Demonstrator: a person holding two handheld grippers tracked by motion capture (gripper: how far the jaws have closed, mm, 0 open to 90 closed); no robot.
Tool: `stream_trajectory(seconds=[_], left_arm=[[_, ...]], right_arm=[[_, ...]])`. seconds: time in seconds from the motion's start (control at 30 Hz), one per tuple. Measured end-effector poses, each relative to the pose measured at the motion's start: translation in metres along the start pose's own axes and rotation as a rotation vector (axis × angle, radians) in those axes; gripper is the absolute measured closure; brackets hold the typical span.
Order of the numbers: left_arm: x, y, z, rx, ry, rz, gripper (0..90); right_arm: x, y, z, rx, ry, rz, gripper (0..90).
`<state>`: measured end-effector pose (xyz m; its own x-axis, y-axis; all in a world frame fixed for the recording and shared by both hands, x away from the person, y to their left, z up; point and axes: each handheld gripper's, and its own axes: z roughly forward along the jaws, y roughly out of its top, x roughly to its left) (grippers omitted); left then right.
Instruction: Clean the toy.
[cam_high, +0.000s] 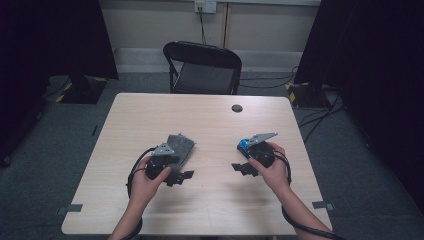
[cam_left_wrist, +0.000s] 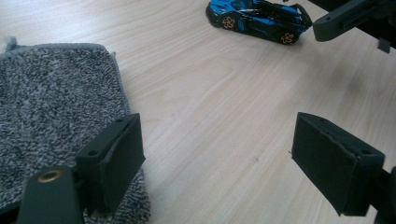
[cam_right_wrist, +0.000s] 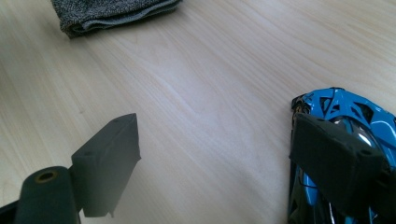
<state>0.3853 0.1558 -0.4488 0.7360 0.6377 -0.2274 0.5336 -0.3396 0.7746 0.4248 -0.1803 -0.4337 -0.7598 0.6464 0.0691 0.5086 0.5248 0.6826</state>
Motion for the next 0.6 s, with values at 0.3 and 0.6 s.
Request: stream_trajectory(seconds=[0.3, 0.6], left_arm=[[-0.008, -0.001, 0.002, 0.003, -0.011, 0.004, 16.5], [-0.017, -0.002, 0.005, 0.015, -0.025, 0.014, 16.5]], right_arm=[[0.008, -0.004, -0.005, -0.008, 0.002, -0.006, 15.3], [0.017, -0.012, -0.003, 0.003, 0.012, -0.012, 15.3]])
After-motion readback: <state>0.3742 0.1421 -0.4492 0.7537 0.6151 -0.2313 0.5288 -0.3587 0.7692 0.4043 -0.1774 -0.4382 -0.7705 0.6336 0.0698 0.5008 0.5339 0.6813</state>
